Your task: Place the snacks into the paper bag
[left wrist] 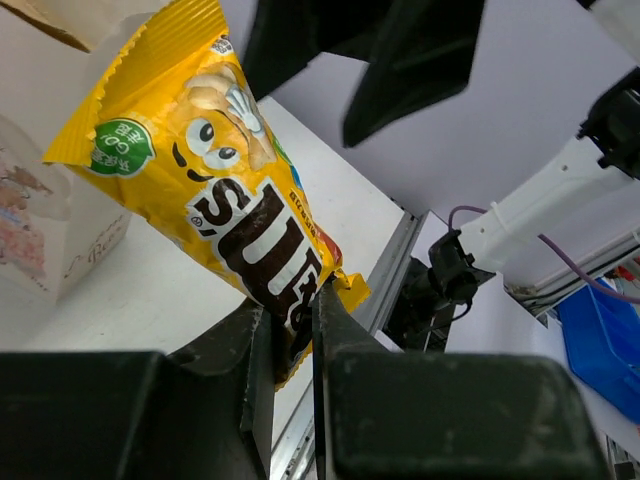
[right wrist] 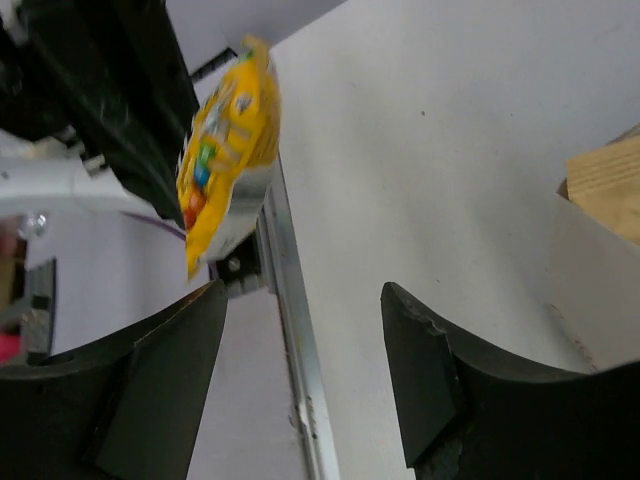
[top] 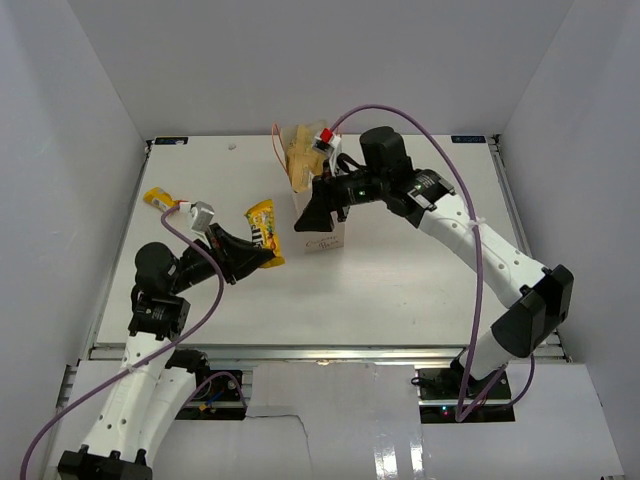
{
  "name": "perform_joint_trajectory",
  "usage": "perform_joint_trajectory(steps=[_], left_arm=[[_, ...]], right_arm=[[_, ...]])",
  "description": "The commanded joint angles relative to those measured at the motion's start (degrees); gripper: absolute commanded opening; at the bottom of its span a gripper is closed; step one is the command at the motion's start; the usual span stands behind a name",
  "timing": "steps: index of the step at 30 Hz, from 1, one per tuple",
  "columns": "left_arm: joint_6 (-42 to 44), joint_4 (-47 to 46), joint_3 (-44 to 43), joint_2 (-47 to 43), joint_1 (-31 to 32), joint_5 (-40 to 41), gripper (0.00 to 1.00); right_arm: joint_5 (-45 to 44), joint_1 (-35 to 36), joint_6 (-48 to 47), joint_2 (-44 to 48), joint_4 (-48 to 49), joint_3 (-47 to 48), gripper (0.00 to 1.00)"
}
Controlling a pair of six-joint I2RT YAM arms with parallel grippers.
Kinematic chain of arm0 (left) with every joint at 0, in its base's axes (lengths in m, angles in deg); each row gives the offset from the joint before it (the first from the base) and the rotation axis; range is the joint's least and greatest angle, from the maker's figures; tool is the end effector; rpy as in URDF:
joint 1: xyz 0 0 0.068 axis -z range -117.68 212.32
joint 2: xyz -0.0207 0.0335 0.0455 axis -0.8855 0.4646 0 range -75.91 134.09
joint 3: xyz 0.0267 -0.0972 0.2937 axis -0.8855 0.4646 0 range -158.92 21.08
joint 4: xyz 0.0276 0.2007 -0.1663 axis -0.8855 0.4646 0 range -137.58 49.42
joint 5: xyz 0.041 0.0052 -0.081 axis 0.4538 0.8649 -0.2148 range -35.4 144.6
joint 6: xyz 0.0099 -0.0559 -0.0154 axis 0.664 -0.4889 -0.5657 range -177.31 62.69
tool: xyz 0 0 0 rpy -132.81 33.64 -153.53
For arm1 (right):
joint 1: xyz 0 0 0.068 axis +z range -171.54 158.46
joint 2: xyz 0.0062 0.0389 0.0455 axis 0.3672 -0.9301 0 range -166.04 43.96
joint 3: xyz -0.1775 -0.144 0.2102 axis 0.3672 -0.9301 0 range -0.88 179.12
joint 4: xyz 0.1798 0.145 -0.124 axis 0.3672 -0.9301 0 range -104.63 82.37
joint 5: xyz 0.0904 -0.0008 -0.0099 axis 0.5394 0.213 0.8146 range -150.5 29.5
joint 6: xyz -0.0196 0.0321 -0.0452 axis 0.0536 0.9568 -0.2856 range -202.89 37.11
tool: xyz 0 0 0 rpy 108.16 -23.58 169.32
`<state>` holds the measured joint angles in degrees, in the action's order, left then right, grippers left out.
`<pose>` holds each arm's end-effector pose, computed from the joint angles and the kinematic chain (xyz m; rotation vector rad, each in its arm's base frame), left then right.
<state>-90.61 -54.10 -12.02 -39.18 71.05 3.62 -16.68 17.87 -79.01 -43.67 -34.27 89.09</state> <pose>0.1206 -0.0520 0.3440 0.4163 1.6271 -1.2345 0.2486 0.2425 0.4430 -1.1141 1.7608 1.2342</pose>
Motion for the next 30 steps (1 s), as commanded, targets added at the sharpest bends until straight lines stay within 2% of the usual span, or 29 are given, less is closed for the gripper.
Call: perform_joint_trajectory(steps=[1,3,7,13,15,18,19,21,22,23,24,25,28,29,30], left_arm=[[-1.15,-0.95,1.28,-3.41,1.20,-0.96,0.00],[-1.68,-0.86,1.90,-4.64,1.29,-1.05,0.00],[-2.03,-0.86,2.43,-4.83,1.38,-1.05,0.00],[-1.51,-0.77,2.43,-4.39,1.38,-1.58,0.00],[-1.33,-0.77,2.60,-4.39,1.38,-1.66,0.00],[-1.24,-0.77,2.69,-4.30,1.46,-1.67,0.00],[-1.15,-0.77,2.69,-4.30,1.38,-1.67,0.00],[-1.24,-0.68,2.61,-4.47,1.38,-1.14,0.03],[-1.24,-0.68,2.69,-4.56,1.38,-0.62,0.09],[-1.33,-0.60,2.69,-4.74,1.38,-0.18,0.22],[-1.16,-0.33,2.52,-5.00,1.38,1.40,0.31],[-0.98,0.97,1.91,-5.18,1.46,2.72,0.48],[0.60,3.34,0.50,-6.58,1.38,8.16,0.69],[1.21,3.62,-0.81,-7.11,1.46,9.22,0.90],[1.74,4.15,-1.52,-7.89,1.38,10.45,0.96]], right_arm=[[-7.61,3.29,20.97,-2.97,10.63,5.29,0.70],[-5.68,3.73,29.03,-4.73,14.13,5.21,0.70],[-3.47,6.27,36.18,-6.84,20.64,5.04,0.69],[-2.68,9.71,37.25,-7.55,23.03,3.63,0.63],[-2.77,10.15,37.25,-7.64,23.64,3.19,0.54],[-2.33,10.41,37.43,-8.34,24.61,2.84,0.36],[-2.24,10.41,37.43,-8.52,24.87,2.75,0.27],[-1.98,10.41,36.90,-8.60,24.96,2.84,0.17],[-1.72,10.41,36.55,-8.60,24.96,2.93,0.12],[-1.63,10.41,35.85,-8.60,24.96,2.84,0.08],[-1.28,10.33,35.24,-8.60,25.05,2.93,0.08],[-1.01,10.07,34.54,-8.52,25.05,3.19,0.08],[0.83,8.22,29.89,-8.60,25.05,5.55,0.08],[2.14,7.43,27.70,-8.69,24.96,6.78,0.08],[2.85,5.25,22.89,-8.87,24.70,8.19,0.08]])
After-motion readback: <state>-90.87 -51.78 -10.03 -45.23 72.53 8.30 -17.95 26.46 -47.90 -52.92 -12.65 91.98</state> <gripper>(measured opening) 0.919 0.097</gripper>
